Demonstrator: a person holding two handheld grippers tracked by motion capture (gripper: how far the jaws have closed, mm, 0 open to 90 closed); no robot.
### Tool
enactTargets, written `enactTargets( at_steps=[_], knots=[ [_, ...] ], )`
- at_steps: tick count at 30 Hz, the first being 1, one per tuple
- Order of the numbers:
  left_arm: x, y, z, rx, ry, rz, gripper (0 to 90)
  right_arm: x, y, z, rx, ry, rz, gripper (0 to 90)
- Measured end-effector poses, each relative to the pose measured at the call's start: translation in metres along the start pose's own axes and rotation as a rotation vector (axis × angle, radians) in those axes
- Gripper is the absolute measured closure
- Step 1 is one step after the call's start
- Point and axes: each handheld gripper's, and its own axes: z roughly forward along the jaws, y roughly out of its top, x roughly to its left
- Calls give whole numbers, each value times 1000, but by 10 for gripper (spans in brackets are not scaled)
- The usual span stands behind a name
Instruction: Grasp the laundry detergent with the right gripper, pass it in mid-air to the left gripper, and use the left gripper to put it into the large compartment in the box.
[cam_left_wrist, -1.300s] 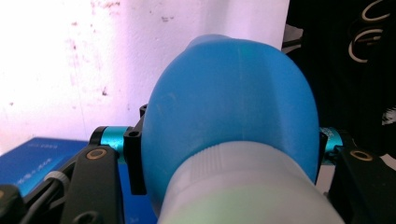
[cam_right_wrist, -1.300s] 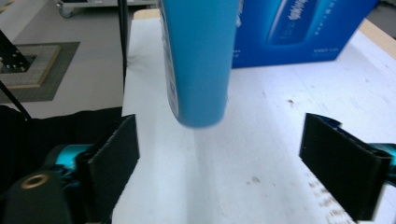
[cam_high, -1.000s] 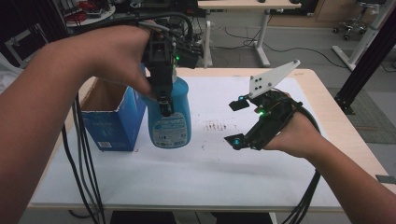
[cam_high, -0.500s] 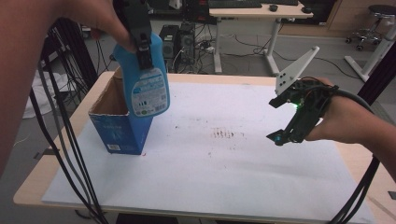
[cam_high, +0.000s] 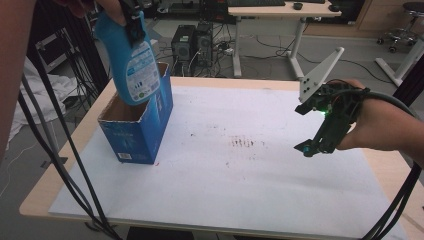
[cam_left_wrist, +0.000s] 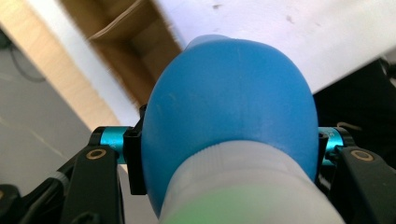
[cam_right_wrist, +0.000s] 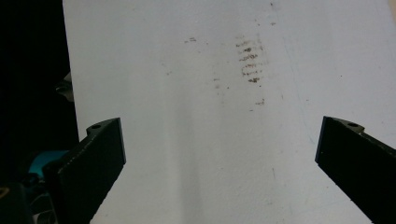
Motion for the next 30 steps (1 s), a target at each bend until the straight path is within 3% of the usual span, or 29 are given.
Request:
enactTargets(
  at_steps=[2,3,4,5,12,16,19,22,24,25,30],
  knots=[
    [7,-2,1,-2,18,-50,386,0,0,-1,-3,-1,-3,9],
    [13,-4,3,-1,31,-104,385,1,1,-1,-2,-1,-5,9],
    [13,-4,3,-1,31,-104,386,1,1,-1,-2,-1,-5,9],
    [19,-5,7,0,39,-141,386,2,1,-1,-2,0,-10,9],
    [33,-8,24,8,35,-181,386,3,0,-2,-4,-5,-13,9],
    [37,-7,39,26,18,-165,386,4,0,-3,-3,-12,-12,9],
    [41,-6,59,48,2,-116,386,6,0,-5,-8,-18,-10,9],
    [42,-5,68,50,1,-101,386,6,0,-5,-12,-20,-13,9],
    [45,-4,77,51,1,-74,386,7,0,-6,-11,-21,-15,9],
    [46,-4,86,21,0,-17,386,9,0,-6,-9,-24,-14,9],
    [49,-4,108,42,-24,28,386,11,0,-8,-7,-27,-16,9]
  ],
)
